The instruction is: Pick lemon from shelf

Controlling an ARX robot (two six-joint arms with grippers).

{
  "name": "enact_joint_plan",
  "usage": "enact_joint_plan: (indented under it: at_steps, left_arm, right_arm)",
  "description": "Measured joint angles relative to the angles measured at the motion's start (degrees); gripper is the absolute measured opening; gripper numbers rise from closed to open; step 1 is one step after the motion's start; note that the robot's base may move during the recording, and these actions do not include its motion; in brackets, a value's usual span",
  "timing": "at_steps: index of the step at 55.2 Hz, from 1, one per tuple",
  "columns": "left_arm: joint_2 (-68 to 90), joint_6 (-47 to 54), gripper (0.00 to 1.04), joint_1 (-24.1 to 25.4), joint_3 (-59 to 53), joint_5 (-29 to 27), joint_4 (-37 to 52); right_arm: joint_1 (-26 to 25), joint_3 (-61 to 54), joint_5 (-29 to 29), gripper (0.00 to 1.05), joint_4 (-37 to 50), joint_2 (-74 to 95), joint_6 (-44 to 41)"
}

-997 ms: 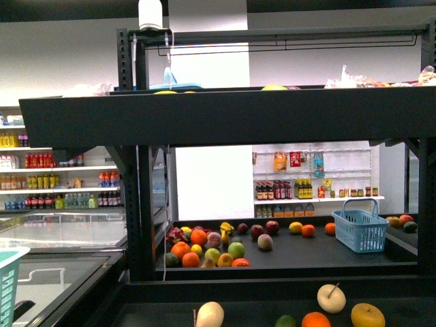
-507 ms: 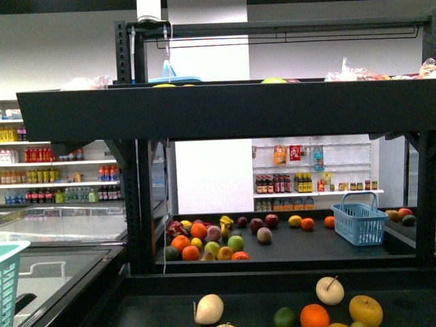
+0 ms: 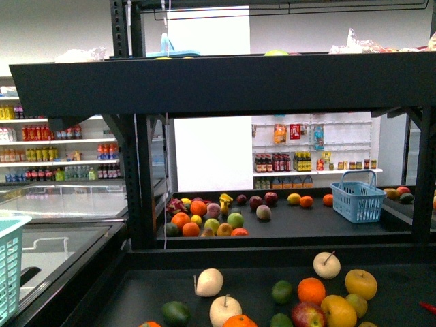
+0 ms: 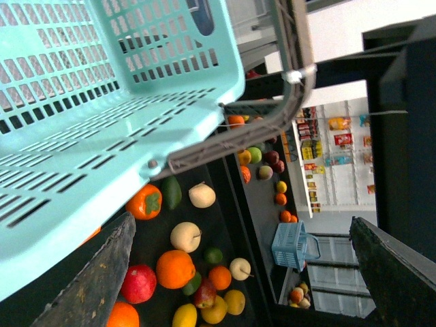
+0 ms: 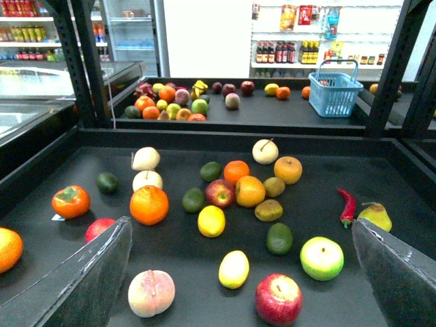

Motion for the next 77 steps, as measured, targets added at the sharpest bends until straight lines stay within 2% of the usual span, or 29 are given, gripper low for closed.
enact_joint_plan:
  at_steps: [11,29,49,71,77]
  left_arm:
    - [11.4,-2.4,0.97,-1.0,12.4,-1.9,1.0]
    - [22.9,-3.6,0.97,-3.1,25.2,-6.2,1.8]
    - [29.4,-4.1,0.96,-5.5,30.4,-9.0,3.0]
    - [30.3,-3.6,0.32,-5.4,30.4,-10.3,5.2]
    - [30.2,-6.4,0.22,-5.4,30.4,-9.9,5.4]
  right_arm:
    - [0.0,0.0,0.0,0.97,0.0,0.0,0.0]
    - [0.0,0.0,0.0,0.97,0.0,0.0,0.0]
    - [0.0,0.0,0.0,0.97,0.0,0.0,0.0]
    - [0.0,0.0,0.0,0.97,0.0,0.0,0.0]
    - [0.0,0.0,0.0,0.97,0.0,0.0,0.0]
